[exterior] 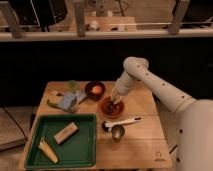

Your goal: Place grapes in red bowl

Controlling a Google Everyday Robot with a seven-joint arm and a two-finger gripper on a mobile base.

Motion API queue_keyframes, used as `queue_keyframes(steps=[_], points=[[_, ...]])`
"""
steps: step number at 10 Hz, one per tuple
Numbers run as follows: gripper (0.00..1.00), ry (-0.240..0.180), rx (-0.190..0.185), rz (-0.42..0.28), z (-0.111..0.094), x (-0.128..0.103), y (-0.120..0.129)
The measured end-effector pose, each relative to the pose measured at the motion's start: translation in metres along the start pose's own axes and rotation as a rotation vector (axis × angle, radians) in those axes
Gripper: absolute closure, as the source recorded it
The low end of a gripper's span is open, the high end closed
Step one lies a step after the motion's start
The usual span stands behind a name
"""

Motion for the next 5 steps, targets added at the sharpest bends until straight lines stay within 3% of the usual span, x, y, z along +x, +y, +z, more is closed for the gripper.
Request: queue_keyframes(steps=[5], points=[[0.2, 0.004, 0.008, 0.014, -0.0073, 0.0062, 0.0068]])
